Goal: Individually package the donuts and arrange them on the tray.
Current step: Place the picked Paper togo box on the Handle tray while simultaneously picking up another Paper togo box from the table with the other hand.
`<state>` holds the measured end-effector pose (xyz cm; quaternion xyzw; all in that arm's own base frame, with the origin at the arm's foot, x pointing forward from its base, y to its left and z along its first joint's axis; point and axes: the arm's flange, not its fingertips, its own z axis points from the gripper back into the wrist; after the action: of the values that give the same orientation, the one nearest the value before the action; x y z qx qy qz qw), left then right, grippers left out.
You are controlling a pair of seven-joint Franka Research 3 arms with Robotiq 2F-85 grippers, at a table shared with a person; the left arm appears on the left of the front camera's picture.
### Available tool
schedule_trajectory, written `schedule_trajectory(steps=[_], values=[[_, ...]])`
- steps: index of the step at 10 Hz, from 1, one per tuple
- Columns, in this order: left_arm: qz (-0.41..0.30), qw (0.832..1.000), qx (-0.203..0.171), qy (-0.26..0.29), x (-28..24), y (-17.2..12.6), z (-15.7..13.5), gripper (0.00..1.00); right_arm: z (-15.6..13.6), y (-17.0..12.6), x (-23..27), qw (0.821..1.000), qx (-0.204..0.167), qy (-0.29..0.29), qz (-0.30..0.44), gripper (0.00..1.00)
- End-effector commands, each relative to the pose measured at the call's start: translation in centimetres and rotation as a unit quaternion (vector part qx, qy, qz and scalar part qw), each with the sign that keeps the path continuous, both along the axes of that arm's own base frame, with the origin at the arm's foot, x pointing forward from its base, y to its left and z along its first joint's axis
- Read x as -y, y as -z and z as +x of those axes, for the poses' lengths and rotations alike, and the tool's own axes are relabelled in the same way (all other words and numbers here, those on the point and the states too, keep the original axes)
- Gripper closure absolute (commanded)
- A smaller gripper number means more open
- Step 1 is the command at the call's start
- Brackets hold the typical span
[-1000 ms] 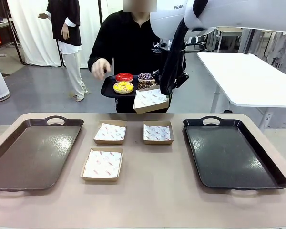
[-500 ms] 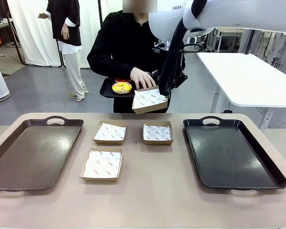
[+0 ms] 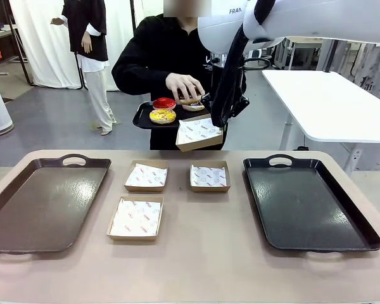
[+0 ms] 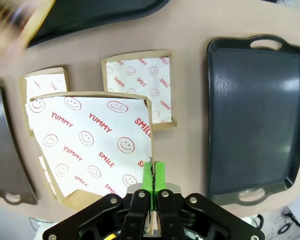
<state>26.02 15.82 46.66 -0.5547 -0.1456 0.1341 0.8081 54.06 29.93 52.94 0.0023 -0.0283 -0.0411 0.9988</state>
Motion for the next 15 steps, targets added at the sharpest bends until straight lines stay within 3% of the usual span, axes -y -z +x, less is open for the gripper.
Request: schedule_trajectory(steps=[1, 15], values=[[-0.005, 1.0, 0.008, -0.002, -0.09, -0.01, -0.05, 0.0, -0.05, -0.05, 0.19, 1.0, -0.005, 0.002, 0.002, 1.0], [-0.005, 1.0, 0.008, -0.002, -0.09, -0.01, -0.05, 0.0, -0.05, -0.05, 0.19, 1.0, -0.005, 0.002, 0.002, 1.0]])
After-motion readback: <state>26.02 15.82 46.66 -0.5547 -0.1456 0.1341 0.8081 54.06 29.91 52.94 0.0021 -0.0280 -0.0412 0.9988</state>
